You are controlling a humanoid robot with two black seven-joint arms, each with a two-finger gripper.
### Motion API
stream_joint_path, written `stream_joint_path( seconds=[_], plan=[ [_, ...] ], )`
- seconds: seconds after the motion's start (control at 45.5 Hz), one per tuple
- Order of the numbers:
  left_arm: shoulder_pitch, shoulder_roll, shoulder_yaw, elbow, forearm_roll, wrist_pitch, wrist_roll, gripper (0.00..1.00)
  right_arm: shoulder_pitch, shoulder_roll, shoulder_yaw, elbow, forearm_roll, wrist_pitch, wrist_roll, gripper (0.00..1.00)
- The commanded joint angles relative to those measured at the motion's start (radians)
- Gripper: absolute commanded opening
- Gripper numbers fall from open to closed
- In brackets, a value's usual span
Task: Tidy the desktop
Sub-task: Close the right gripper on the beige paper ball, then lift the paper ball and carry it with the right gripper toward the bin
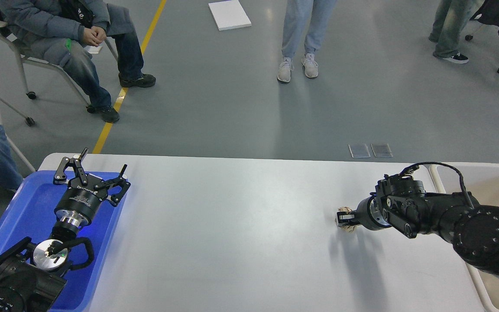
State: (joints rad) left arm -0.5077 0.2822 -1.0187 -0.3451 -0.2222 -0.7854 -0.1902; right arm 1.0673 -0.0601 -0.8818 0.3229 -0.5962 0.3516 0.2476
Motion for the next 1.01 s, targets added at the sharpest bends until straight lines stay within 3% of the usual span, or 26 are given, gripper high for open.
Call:
stream_joint_path(
  seconds=[0.0,0.351,0.637,0.988],
  plan=[
    [0.0,0.0,0.0,0.0,0.0,0.0,0.0,1.0,0.011,-0.004,-0.003,0.008,-0.024,0.004,0.013,0.0],
    [0.0,0.0,0.0,0.0,0.0,0.0,-0.002,1.0,0.121,-0.058,-0.005,0.148,-0.024,0.012,0.012,0.0],
    [0.0,0.0,0.0,0.0,0.001,0.0,-0.002,1.0,0.345,-0.251,-0.011,0.395,-0.051,0.035,0.006,0.0],
    [0.0,0.0,0.002,0.0,0.0,0.0,-0.002,1.0,0.683,-0.435,-0.112,0.653,-0.079,0.153,0.004,0.0]
  ],
)
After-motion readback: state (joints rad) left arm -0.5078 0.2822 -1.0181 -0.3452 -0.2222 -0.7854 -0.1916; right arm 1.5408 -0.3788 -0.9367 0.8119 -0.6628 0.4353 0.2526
